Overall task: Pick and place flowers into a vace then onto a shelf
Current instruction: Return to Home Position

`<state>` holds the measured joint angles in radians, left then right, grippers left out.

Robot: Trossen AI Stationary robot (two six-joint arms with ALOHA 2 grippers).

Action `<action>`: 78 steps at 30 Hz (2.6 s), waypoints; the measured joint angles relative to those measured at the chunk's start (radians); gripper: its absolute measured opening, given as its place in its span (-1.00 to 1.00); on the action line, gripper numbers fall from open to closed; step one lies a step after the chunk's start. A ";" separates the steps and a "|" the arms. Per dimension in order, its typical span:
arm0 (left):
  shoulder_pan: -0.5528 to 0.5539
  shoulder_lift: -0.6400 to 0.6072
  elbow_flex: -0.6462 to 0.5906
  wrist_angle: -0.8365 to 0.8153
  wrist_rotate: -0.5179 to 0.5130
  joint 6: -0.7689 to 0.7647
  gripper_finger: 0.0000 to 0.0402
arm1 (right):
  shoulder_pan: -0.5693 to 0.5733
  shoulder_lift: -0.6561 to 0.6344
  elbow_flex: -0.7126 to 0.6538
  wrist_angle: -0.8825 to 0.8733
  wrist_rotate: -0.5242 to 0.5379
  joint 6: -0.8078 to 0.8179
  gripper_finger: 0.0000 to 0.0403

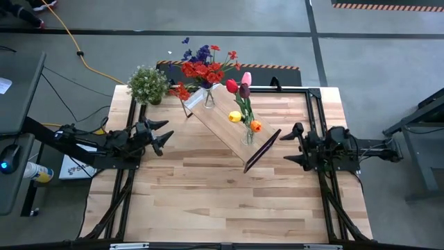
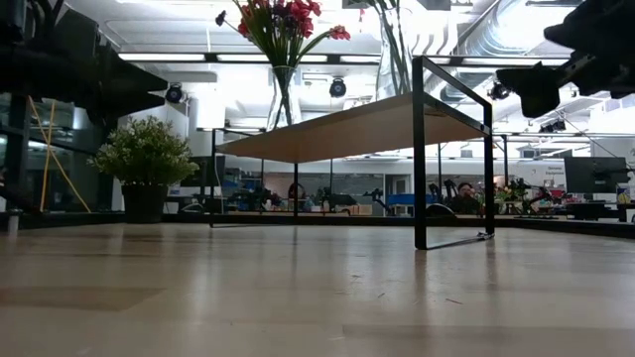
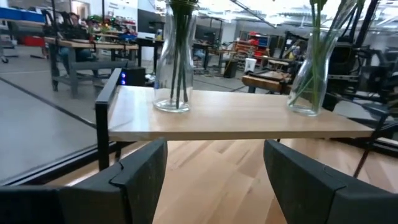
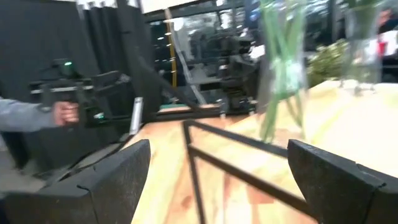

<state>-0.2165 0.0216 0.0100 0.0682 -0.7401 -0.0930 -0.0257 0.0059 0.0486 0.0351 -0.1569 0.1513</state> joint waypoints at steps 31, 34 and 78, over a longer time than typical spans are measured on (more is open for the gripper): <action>0.000 0.063 0.000 -0.004 -0.034 0.029 0.49 | 0.000 0.000 0.000 -0.072 0.344 -0.091 0.81; 0.000 0.069 0.000 -0.004 -0.034 0.029 0.49 | 0.000 0.000 0.000 -0.085 0.355 -0.066 0.82; 0.000 0.172 0.000 0.001 0.260 -0.125 0.49 | 0.000 0.000 0.001 -0.100 0.297 -0.010 0.82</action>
<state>-0.2161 0.1940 0.0101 0.0689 -0.4805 -0.2180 -0.0261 0.0063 0.0494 -0.0647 0.1402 0.1410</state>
